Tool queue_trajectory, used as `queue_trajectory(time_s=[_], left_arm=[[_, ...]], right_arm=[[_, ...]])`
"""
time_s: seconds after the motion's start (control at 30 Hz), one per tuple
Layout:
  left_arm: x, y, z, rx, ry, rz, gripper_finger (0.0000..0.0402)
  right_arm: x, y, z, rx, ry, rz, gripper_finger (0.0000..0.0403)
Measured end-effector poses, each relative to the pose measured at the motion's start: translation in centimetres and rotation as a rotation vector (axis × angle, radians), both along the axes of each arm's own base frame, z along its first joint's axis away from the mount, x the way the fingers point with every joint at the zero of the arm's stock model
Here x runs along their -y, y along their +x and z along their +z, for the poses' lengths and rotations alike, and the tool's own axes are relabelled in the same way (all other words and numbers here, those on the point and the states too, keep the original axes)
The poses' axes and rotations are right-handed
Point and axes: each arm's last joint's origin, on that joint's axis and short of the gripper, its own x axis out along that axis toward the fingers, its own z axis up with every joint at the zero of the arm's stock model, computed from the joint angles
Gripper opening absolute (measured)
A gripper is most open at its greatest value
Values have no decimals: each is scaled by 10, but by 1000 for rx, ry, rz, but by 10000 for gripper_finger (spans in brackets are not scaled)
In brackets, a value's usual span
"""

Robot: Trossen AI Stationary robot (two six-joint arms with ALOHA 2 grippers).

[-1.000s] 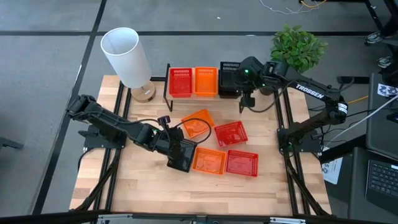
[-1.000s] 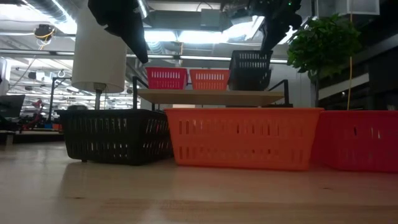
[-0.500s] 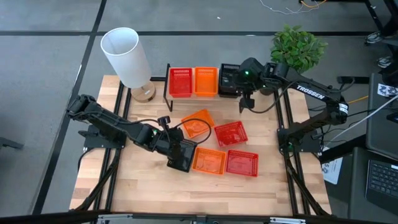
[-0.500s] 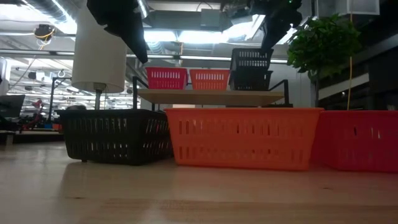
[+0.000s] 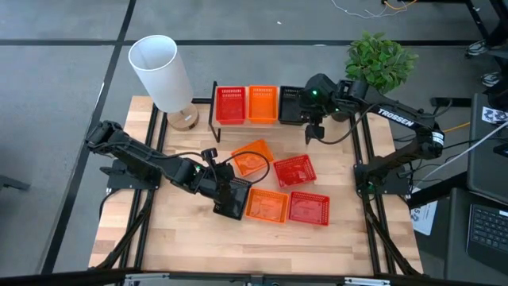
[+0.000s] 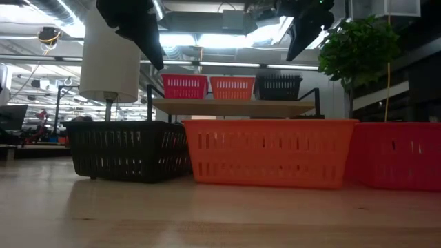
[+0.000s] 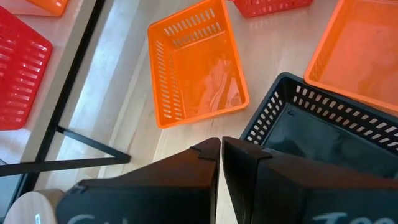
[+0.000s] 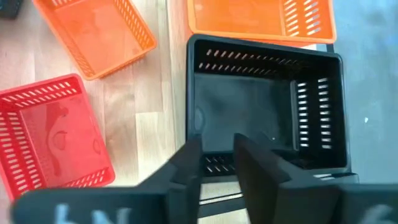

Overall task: Stack baskets on shelf by color
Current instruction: Stack the bottom black basket on the black basket on the shelf, then stack the top orange basket on the orange basket on the shelf

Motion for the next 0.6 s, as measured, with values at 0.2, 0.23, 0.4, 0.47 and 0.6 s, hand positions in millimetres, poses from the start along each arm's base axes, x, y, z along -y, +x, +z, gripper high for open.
queue_trajectory(time_s=[0.2, 0.23, 0.4, 0.47, 0.6], left_arm=[[0, 0, 0, 0, 0, 1, 11], [0, 0, 0, 0, 0, 1, 11], [1, 0, 0, -2, -7, -5, 11], [2, -1, -1, -16, -40, -23, 11], [12, -4, -3, -77, -159, -109, 11]], right_arm=[[2, 0, 1, -7, -38, -36, 147], [2, 0, 1, -5, -37, -35, 153], [-11, 2, 3, 65, 120, -16, 163], [-24, 5, 2, 97, 282, 12, 162], [-57, 10, 1, 81, 484, 163, 156]])
